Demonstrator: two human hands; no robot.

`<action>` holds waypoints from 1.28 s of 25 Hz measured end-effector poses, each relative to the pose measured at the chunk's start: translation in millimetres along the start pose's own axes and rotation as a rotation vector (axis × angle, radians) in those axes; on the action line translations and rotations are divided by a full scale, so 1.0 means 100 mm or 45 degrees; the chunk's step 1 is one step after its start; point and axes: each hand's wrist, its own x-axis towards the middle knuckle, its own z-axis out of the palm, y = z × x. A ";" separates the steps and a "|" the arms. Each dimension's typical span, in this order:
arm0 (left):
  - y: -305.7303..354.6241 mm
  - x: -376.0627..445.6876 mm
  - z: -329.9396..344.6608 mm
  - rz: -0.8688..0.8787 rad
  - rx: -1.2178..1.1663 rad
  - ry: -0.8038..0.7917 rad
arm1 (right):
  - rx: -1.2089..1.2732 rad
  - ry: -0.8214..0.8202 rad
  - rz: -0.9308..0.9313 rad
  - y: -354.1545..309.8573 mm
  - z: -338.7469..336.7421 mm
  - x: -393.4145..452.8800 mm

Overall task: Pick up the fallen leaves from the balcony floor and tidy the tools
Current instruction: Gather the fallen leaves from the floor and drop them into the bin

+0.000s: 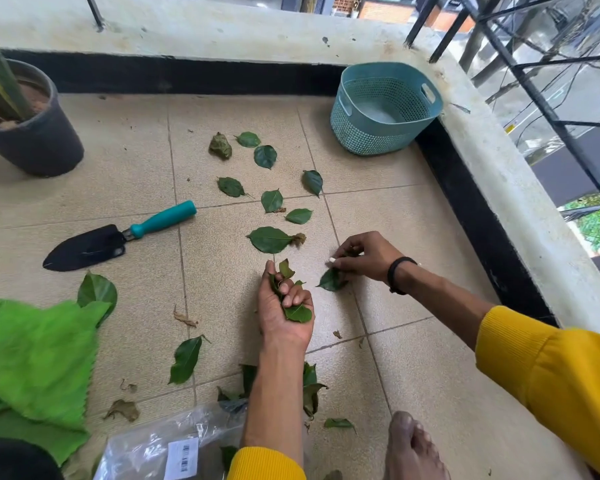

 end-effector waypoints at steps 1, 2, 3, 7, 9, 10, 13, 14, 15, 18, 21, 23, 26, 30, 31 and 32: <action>-0.02 0.00 0.01 0.002 0.017 0.007 | 0.272 -0.090 0.086 -0.04 -0.03 -0.03; -0.05 0.01 0.01 0.008 0.041 0.022 | 0.471 -0.200 0.144 -0.09 -0.06 -0.06; -0.07 0.03 0.02 0.014 0.071 0.038 | 0.577 -0.306 0.162 -0.15 -0.09 -0.07; -0.11 0.10 0.04 0.083 0.180 0.085 | 0.140 -0.408 -0.066 -0.40 -0.16 -0.04; -0.08 0.10 0.07 0.115 0.201 0.082 | -0.514 -0.308 -0.238 -0.40 -0.12 -0.02; -0.06 0.10 0.08 0.122 0.202 0.081 | -0.736 -0.295 -0.266 -0.37 -0.08 -0.03; 0.01 0.11 0.15 0.121 0.191 0.046 | -0.991 -0.226 -0.355 -0.19 0.13 -0.09; 0.02 0.11 0.18 0.125 0.182 0.036 | -0.999 -0.196 -0.382 -0.12 0.18 -0.10; 0.02 0.11 0.21 0.129 0.171 0.028 | -0.979 -0.179 -0.391 -0.08 0.22 -0.12; 0.00 0.09 0.23 0.129 0.163 0.023 | -0.899 -0.172 -0.342 -0.06 0.28 -0.13; -0.02 0.05 0.23 0.105 0.148 0.007 | -0.873 -0.108 -0.349 -0.04 0.28 -0.12; -0.02 0.04 0.22 0.095 0.127 0.014 | -0.839 -0.063 -0.357 -0.01 0.28 -0.13; -0.06 0.01 0.16 0.081 0.122 0.051 | -0.859 -0.042 -0.380 -0.02 0.27 -0.17; -0.13 -0.03 0.14 0.057 0.203 0.143 | -0.625 -0.087 -0.145 -0.14 0.16 -0.28; -0.16 -0.04 0.16 0.046 0.239 0.186 | -0.372 -0.146 -0.022 -0.20 0.08 -0.34; -0.21 -0.07 0.21 0.022 0.282 0.225 | -0.080 -0.214 0.077 -0.29 -0.02 -0.43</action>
